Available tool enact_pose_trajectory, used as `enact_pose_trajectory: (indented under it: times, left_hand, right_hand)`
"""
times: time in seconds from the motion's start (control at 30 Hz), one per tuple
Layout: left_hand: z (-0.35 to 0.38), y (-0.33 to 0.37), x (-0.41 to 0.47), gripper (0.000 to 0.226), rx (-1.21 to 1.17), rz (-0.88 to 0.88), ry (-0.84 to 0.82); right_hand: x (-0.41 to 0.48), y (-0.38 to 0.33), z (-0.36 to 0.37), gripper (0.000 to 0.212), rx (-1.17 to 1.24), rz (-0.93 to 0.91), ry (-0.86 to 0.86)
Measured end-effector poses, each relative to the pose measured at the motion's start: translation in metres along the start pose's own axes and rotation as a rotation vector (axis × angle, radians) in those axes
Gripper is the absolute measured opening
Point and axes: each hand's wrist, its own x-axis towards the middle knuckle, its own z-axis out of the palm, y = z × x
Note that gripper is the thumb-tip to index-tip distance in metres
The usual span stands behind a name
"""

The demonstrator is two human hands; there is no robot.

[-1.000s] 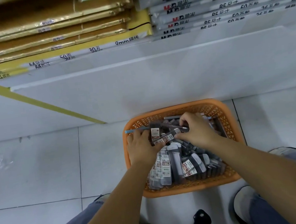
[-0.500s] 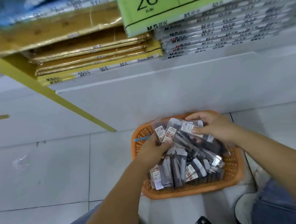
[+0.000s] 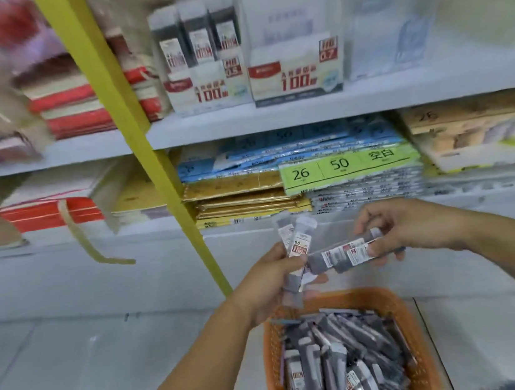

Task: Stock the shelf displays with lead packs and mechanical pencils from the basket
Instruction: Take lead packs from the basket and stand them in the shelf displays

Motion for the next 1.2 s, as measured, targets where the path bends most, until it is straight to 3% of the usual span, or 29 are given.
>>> enact_pose_trajectory:
  times: [0.27, 0.43, 0.53, 0.6, 0.8, 0.97, 1.1, 1.2]
  left_hand:
    - [0.019, 0.077, -0.044, 0.033, 0.272, 0.168, -0.056]
    - [0.010, 0.086, -0.040, 0.046, 0.198, 0.281, 0.041]
    - [0.010, 0.088, -0.033, 0.054, 0.035, 0.333, 0.133]
    - [0.011, 0.090, -0.031, 0.059, -0.041, 0.359, 0.144]
    - [0.015, 0.097, -0.023, 0.055, -0.107, 0.406, 0.156]
    - [0.008, 0.113, -0.028, 0.054, -0.122, 0.485, 0.185]
    - [-0.011, 0.131, -0.038, 0.034, -0.137, 0.539, 0.286]
    - [-0.029, 0.141, -0.046, 0.018, -0.163, 0.560, 0.356]
  right_hand:
    - [-0.015, -0.080, -0.007, 0.032, -0.021, -0.187, 0.044]
    - [-0.005, -0.091, -0.007, 0.052, 0.301, -0.241, 0.283]
    - [0.000, -0.097, -0.007, 0.040, 0.624, -0.301, 0.313]
    - [-0.001, -0.101, -0.008, 0.039, 0.698, -0.334, 0.339]
    - [-0.001, -0.109, -0.009, 0.019, 0.571, -0.341, 0.485]
    - [-0.002, -0.133, -0.006, 0.022, 0.503, -0.433, 0.606]
    - [-0.002, -0.180, -0.023, 0.024, 0.459, -0.586, 0.709]
    - [0.000, -0.228, -0.035, 0.027, 0.258, -0.767, 0.755]
